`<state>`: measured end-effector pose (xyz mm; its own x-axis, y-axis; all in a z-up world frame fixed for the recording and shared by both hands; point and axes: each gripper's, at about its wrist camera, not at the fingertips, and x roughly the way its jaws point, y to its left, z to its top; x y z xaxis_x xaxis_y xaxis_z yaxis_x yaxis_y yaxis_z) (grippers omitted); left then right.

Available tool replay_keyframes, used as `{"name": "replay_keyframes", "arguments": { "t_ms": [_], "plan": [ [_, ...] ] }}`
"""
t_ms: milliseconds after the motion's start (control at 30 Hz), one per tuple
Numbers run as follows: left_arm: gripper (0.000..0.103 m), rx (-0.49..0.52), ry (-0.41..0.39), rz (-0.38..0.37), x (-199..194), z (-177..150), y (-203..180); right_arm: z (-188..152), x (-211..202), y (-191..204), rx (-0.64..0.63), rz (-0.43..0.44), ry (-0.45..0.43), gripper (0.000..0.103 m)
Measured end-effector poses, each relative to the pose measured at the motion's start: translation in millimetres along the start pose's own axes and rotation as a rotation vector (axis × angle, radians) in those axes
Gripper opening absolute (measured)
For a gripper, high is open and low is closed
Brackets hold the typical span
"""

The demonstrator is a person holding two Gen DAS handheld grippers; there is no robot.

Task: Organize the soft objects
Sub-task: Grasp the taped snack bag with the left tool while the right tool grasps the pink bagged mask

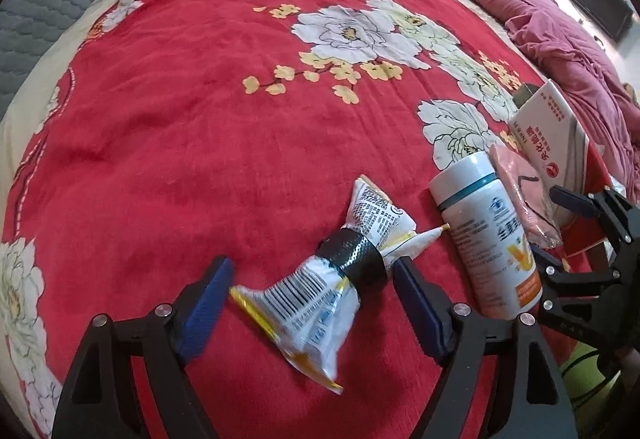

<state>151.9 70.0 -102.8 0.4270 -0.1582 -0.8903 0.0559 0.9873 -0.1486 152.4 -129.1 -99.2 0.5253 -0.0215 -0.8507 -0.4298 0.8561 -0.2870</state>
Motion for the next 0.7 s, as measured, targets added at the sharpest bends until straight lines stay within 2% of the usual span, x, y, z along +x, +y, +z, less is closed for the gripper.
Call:
{"name": "replay_keyframes", "arguments": {
  "t_ms": [267,567,700],
  "plan": [
    [0.083,0.033,-0.004,-0.026,10,-2,-7,13,5,-11,0.047,0.06,-0.008,0.067],
    [0.081,0.079,-0.001,0.018,14,-5,-19,12,8,-15,0.1,0.1,0.006,0.051],
    [0.076,0.07,-0.004,0.027,12,-5,-19,12,1,-17,0.13,0.129,-0.015,0.038]
  ]
}}
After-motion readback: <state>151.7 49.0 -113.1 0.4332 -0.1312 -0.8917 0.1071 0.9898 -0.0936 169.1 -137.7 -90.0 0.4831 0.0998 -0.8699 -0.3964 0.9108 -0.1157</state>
